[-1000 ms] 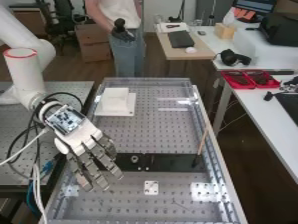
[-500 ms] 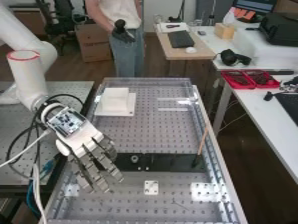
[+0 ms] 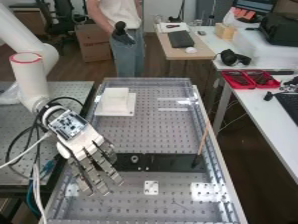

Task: Grab the larger nut and place it in the white container

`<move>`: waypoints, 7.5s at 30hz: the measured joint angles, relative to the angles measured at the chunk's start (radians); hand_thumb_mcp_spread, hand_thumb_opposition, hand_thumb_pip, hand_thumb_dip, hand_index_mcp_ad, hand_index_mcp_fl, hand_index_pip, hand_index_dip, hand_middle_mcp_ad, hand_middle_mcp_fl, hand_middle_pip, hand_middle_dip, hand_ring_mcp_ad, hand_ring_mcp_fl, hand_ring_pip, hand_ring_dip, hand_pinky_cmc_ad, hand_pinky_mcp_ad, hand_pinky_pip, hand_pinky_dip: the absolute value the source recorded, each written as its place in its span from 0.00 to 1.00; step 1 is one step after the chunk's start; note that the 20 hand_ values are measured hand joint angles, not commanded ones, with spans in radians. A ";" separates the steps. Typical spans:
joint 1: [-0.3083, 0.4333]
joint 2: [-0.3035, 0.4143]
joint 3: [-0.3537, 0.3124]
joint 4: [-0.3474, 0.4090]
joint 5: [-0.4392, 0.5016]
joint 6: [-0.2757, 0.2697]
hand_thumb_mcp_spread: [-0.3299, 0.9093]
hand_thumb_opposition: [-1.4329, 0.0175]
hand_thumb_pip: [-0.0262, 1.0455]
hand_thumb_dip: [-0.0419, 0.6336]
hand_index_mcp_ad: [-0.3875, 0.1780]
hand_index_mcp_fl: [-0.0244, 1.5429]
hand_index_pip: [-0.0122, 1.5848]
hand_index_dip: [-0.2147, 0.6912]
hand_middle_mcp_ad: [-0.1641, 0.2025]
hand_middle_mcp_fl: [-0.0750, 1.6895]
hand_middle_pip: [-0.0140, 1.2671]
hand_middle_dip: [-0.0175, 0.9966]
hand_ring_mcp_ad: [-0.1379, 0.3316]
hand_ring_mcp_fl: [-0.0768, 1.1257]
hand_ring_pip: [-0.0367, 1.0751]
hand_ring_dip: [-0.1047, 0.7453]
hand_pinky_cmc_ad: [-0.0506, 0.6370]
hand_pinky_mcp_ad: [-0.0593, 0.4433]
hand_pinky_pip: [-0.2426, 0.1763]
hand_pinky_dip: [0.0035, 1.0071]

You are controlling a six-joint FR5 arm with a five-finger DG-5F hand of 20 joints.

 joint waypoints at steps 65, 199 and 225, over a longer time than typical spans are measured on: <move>0.002 -0.037 -0.018 0.090 -0.022 -0.077 0.54 0.39 0.66 0.46 0.61 0.08 0.98 0.42 0.72 0.05 0.12 0.19 0.67 0.07 0.14 0.21 0.63 0.74 0.37 0.49; 0.069 0.184 -0.063 0.065 -0.430 -0.253 0.55 0.38 0.63 0.46 0.61 0.23 0.97 0.37 0.70 0.09 0.12 0.19 0.60 0.07 0.14 0.22 0.60 0.70 0.37 0.47; 0.086 0.210 -0.077 -0.016 -0.880 -0.235 0.55 0.38 0.63 0.46 0.61 0.23 0.97 0.37 0.72 0.10 0.12 0.20 0.57 0.07 0.14 0.22 0.61 0.70 0.37 0.43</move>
